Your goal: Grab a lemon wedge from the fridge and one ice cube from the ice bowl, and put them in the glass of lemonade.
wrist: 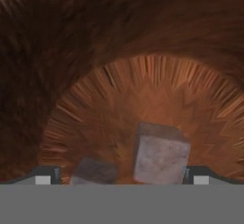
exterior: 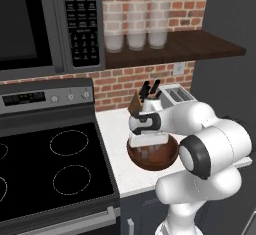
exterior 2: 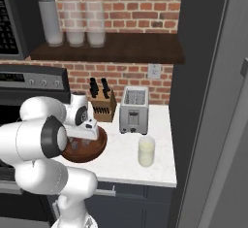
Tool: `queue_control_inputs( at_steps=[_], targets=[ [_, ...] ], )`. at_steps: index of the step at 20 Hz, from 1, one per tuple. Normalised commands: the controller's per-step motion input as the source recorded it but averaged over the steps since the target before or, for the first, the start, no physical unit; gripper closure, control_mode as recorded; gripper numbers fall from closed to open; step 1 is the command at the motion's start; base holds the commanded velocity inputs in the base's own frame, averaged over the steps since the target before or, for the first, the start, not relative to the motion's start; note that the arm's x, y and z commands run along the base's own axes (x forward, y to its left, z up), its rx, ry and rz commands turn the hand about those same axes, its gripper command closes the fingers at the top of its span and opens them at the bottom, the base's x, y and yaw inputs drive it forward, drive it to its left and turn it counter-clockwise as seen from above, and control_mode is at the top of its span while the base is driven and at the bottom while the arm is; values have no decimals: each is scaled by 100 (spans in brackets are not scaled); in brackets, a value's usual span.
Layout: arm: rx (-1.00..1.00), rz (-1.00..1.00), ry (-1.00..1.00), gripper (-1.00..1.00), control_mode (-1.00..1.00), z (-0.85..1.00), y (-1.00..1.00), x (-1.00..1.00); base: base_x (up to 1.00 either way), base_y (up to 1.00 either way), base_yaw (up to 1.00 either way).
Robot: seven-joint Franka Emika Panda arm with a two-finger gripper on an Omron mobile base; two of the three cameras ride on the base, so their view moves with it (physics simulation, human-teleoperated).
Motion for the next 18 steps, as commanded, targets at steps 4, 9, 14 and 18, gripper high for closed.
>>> queue_control_inputs(
  at_steps=[4, 9, 14, 18],
  targets=[
    [0, 0, -1, -100, -100, -8, -2, 1, 0, 0, 0],
    [0, 0, 0, -100, -100, 0, 0, -1, 0, 0, 0],
    [0, 0, 0, -100, -100, -1, 0, -7, 0, 0, 0],
    [0, 0, 0, -100, -100, -3, 0, -13, 0, 0, 0]
  ],
)
